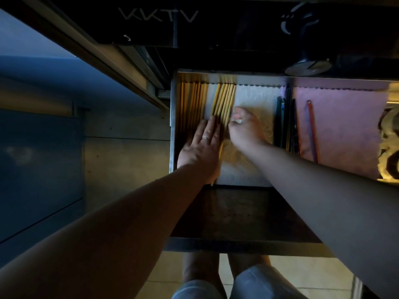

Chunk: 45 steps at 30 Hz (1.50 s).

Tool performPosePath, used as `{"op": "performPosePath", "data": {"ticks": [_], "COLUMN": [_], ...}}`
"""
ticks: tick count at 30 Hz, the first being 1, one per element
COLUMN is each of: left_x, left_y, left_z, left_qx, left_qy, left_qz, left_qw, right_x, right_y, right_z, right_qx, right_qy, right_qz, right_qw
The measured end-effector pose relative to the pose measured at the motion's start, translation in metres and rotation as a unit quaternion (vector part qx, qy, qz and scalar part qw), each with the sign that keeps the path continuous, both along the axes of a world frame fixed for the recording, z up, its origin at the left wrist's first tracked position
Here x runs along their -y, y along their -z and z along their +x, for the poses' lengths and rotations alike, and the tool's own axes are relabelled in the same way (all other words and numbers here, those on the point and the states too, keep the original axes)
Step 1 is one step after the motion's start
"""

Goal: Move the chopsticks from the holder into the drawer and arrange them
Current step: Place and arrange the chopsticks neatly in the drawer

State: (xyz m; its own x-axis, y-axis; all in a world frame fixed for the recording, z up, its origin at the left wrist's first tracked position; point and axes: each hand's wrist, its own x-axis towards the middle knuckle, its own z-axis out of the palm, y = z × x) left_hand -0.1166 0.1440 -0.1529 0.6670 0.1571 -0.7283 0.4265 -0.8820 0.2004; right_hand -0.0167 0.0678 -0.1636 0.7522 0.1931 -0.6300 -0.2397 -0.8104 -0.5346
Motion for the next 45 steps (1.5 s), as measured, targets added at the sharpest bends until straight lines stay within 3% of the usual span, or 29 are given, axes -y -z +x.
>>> {"op": "performPosePath", "data": {"ticks": [9,30,36,41,45], "left_x": [-0.002,-0.008,-0.003,-0.005,-0.003], "left_y": [-0.007,0.000,-0.005,0.002,0.003], "left_z": [0.002,0.001,0.005,0.005,0.003], "left_qx": [-0.041,0.005,-0.047,0.033,-0.003], "left_qy": [-0.065,0.012,-0.046,0.016,0.003], "left_qz": [-0.027,-0.018,0.018,0.019,0.019], "left_qw": [0.997,1.000,0.998,0.999,1.000], "right_x": [-0.013,-0.010,-0.004,-0.007,-0.007], "right_y": [0.001,0.001,0.001,-0.003,-0.003], "right_z": [0.010,0.007,0.008,0.007,0.005], "right_qx": [-0.012,0.022,0.013,0.024,0.012], "right_qy": [-0.038,-0.085,-0.080,-0.078,-0.073], "right_qz": [0.006,0.000,0.000,-0.006,-0.004], "right_qw": [0.999,0.996,0.997,0.997,0.997]}}
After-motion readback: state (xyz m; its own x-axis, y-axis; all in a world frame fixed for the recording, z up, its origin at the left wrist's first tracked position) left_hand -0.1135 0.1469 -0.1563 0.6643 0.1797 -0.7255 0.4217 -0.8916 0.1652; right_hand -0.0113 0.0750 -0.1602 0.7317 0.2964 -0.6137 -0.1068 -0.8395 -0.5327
